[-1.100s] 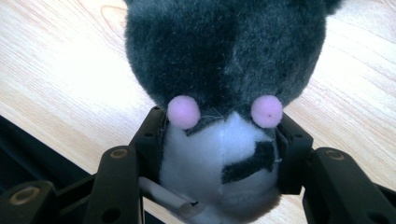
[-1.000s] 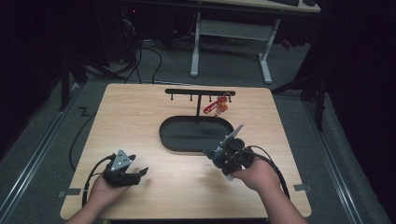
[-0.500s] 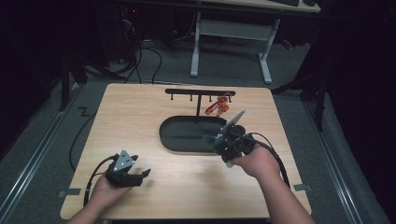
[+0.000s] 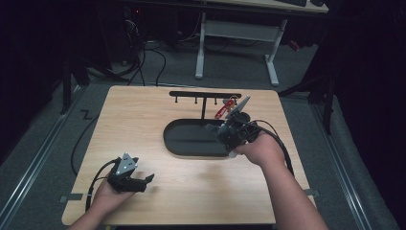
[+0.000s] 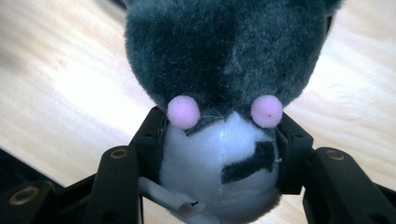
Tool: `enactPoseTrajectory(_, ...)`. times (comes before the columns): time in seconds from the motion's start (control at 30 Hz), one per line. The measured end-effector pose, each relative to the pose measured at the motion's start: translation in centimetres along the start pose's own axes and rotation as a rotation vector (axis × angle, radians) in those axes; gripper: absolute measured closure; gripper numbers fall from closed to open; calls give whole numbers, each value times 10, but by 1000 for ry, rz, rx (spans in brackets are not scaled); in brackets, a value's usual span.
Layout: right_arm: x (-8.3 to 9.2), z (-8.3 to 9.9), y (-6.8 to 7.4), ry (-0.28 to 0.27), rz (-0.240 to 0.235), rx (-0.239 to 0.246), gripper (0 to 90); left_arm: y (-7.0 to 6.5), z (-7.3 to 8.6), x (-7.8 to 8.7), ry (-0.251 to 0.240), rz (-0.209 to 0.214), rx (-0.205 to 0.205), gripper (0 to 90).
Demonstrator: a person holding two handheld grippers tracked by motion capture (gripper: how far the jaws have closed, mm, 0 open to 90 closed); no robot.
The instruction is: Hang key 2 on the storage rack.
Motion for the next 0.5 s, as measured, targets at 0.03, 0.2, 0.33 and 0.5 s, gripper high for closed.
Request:
enactPoseTrajectory(0.03, 3, -2, -2, -9, 1, -3, 486, -1, 1, -1, 10, -2, -9, 72)
enactPoseTrajectory(0.2, 10, -10, -11, -13, 4, -24, 487, -5, 2, -3, 18, -9, -36, 32)
enactPoseTrajectory(0.33, 14, -19, -17, -25, 18, -29, 486, -6, -1, -1, 2, -3, -32, 21)
enactPoseTrajectory(0.5, 17, -30, -19, -32, 22, -21, 486, -6, 0, 0, 9, -5, -31, 3)
Point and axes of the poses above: each handheld gripper's, and its own axes: x roughly backward along the jaws, z roughly out of its underside, y roughly to its left, the point moved 10 cm from there along -x, roughly forward along the jaws, and after that the axes turned 15 degrees about x, right-handed, at the moved point
